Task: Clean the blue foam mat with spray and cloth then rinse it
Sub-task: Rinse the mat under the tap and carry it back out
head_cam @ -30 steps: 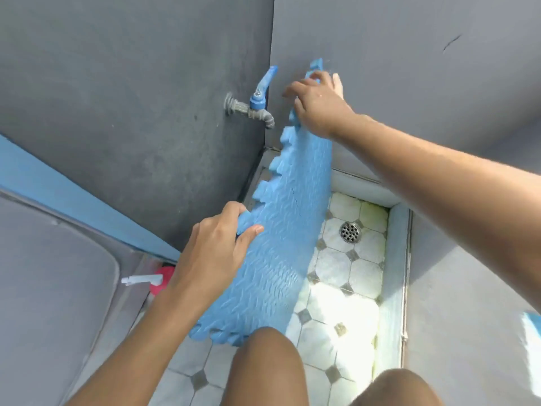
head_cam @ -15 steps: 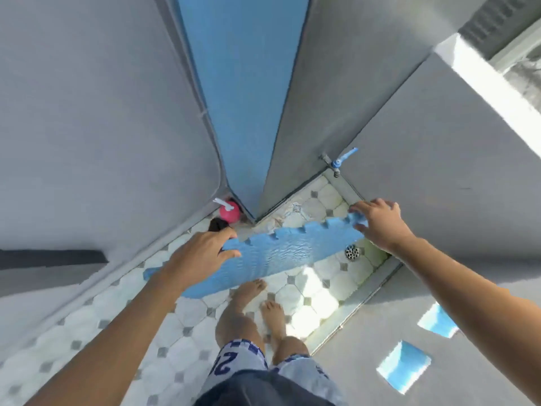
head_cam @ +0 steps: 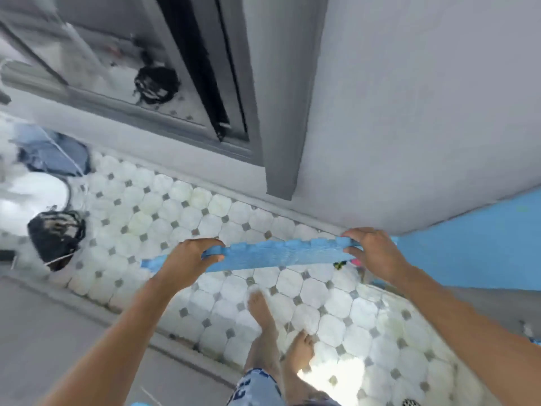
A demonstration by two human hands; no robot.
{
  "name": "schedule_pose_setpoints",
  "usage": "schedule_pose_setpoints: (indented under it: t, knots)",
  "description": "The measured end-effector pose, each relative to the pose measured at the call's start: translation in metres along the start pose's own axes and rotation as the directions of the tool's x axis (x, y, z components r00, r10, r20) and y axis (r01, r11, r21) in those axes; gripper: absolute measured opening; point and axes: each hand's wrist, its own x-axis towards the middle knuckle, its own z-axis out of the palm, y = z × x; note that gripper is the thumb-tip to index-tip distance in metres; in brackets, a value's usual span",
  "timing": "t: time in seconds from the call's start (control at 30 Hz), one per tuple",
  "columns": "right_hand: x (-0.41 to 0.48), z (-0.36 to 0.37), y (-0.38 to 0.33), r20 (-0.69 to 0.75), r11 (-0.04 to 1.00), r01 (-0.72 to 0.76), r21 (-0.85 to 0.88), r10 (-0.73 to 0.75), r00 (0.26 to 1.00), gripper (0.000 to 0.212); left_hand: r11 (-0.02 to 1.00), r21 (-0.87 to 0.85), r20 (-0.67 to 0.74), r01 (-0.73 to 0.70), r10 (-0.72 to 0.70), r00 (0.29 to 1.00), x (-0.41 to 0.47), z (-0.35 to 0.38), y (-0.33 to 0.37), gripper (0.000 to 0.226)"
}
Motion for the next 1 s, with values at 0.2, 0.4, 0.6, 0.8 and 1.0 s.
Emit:
schedule_pose_setpoints:
  t: [0.2,0.4,0.6,0.8,1.0]
  knots:
    - [0.133,0.038,-0.145,0.231,0.946,0.287,-0.152,-0.248,0.941,0.022,0.929,-0.221,-0.135,0.295,-0.329,0.935,-0.054,0.007,-0.141,0.015]
    - [0.244,0.115,-0.246,0.442,0.878,0.427,-0.217,-0.302,0.845,0.022,0.824,-0.393,-0.147,0.408,-0.494,0.857,-0.063,0.057,-0.249,0.020]
    - [0.329,0.201,-0.316,0.627,0.804,0.521,-0.287,-0.254,0.737,0.024,0.694,-0.537,-0.108,0.479,-0.620,0.778,-0.049,0.113,-0.326,0.021]
    - [0.402,0.280,-0.370,0.675,0.718,0.625,-0.306,-0.299,0.674,0.010,0.587,-0.613,-0.111,0.529,-0.726,0.679,-0.029,0.136,-0.394,0.028]
    - [0.447,0.356,-0.397,0.590,0.580,0.722,-0.377,-0.450,0.670,0.029,0.525,-0.616,-0.146,0.588,-0.809,0.569,0.001,0.155,-0.448,0.030]
